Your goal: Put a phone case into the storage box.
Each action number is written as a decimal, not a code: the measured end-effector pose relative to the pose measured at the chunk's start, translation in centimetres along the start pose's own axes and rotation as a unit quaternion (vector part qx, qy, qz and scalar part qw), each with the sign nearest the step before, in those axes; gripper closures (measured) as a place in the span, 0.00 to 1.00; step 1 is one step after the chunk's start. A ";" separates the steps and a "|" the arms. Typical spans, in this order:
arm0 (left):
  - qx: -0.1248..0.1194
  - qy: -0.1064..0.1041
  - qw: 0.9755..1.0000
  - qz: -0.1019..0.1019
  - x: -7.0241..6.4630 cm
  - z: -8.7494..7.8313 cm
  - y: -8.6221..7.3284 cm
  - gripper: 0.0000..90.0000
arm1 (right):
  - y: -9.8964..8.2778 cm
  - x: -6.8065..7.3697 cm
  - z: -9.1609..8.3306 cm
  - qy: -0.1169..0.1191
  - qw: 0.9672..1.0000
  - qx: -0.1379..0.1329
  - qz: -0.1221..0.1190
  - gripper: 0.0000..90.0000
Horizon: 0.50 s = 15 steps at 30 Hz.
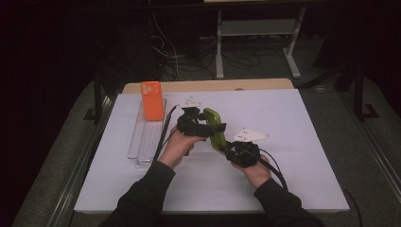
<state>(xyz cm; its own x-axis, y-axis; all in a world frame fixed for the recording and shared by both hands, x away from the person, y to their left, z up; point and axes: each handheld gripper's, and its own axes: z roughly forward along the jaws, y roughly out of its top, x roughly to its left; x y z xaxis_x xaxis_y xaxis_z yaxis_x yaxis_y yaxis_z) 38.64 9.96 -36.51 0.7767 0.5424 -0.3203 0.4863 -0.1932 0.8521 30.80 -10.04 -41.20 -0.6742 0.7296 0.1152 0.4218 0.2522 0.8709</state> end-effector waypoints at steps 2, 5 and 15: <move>0.004 -0.001 1.000 -0.003 0.1 0.0 0.0 0.15 | 0.0 -0.1 0.1 -0.002 1.000 0.003 -0.004 0.82; 0.012 0.005 1.000 0.004 0.4 -0.1 0.0 0.16 | 0.1 -0.1 0.0 0.001 1.000 0.012 -0.010 0.67; 0.042 0.017 0.999 0.026 0.8 -1.1 1.1 0.16 | 0.0 -1.9 -1.3 0.019 0.998 0.058 -0.005 0.41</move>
<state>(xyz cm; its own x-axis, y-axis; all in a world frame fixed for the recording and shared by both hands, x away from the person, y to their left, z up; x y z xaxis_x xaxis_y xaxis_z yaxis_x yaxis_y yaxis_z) 39.35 11.10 -35.31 0.7881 0.5577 -0.2607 0.4787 -0.2890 0.8290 31.29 -12.24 -40.75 -0.7004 0.7026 0.1259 0.4806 0.3338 0.8109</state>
